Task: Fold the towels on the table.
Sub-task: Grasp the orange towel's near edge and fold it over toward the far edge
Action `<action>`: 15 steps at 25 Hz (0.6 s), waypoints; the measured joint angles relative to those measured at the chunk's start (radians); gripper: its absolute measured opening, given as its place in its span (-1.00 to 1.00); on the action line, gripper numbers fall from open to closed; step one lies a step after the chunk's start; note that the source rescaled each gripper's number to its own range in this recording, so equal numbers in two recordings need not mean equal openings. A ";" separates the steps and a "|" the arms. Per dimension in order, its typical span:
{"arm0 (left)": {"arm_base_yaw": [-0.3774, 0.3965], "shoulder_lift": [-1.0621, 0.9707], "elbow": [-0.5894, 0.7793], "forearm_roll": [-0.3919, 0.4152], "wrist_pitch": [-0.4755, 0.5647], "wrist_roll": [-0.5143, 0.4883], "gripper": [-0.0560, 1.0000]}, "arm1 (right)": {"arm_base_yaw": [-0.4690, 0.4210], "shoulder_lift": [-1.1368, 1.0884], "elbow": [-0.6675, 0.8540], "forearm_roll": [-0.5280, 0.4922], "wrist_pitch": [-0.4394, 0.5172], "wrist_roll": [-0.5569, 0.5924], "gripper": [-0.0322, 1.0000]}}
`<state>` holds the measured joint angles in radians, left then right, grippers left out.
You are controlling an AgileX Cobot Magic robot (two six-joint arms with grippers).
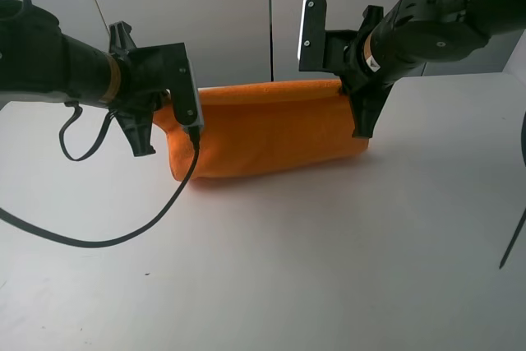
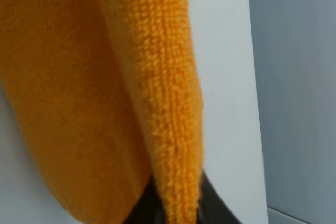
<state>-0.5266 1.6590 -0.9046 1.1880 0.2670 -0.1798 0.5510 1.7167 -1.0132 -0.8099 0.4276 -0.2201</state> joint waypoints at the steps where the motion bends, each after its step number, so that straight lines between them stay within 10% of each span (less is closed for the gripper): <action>1: 0.010 0.016 -0.009 0.007 -0.010 -0.007 -0.89 | -0.008 0.013 -0.004 -0.006 -0.010 0.000 -0.94; 15: 0.028 0.215 -0.075 0.233 -0.071 -0.192 -0.89 | -0.112 0.182 -0.019 -0.072 -0.163 0.017 -0.94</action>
<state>-0.4989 1.8736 -0.9796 1.4206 0.1956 -0.3722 0.4390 1.8988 -1.0325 -0.8815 0.2647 -0.2029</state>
